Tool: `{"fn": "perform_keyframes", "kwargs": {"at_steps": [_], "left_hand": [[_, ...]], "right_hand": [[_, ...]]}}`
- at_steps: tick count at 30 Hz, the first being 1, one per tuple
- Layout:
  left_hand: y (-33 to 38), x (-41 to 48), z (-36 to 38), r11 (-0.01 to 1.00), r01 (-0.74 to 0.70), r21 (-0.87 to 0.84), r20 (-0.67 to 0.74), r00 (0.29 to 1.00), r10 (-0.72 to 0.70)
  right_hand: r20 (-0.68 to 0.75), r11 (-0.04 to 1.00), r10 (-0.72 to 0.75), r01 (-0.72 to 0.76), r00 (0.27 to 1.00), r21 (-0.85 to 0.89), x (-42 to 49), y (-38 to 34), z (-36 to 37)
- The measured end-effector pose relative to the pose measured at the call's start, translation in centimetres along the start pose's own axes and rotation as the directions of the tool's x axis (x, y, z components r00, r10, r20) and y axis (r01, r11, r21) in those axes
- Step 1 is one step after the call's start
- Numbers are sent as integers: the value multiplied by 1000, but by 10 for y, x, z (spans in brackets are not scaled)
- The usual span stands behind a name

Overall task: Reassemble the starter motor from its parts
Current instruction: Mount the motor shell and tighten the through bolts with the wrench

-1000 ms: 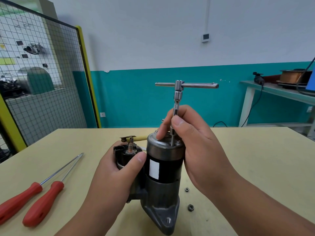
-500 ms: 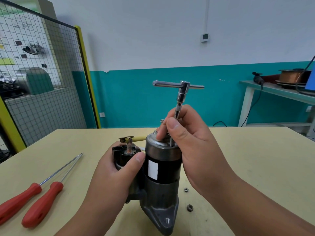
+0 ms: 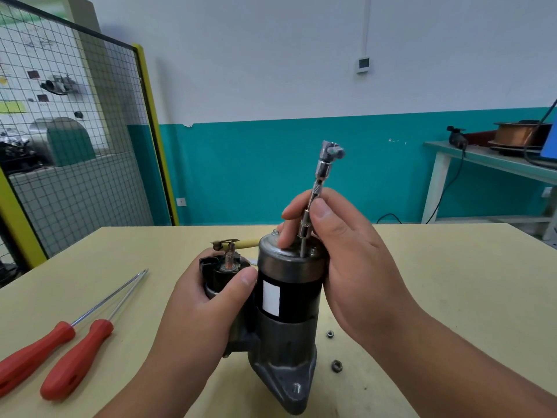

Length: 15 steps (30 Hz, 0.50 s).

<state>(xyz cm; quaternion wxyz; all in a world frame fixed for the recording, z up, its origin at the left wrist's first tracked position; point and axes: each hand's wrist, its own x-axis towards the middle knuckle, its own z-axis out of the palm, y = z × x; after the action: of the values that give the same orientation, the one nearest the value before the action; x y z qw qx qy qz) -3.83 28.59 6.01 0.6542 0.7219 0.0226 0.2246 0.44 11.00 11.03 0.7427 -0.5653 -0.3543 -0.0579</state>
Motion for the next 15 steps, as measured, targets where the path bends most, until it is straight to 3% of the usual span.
{"fn": "perform_keyframes", "kwargs": {"at_steps": [5, 15], "left_hand": [[1, -1, 0, 1000, -14, -14, 19, 1000, 14], [-6, 3, -2, 1000, -23, 19, 10, 1000, 23]], "right_hand": [[-14, 998, -22, 21, 1000, -55, -1, -1, 1], [-21, 1000, 2, -2, 1000, -6, -1, -1, 1]]}}
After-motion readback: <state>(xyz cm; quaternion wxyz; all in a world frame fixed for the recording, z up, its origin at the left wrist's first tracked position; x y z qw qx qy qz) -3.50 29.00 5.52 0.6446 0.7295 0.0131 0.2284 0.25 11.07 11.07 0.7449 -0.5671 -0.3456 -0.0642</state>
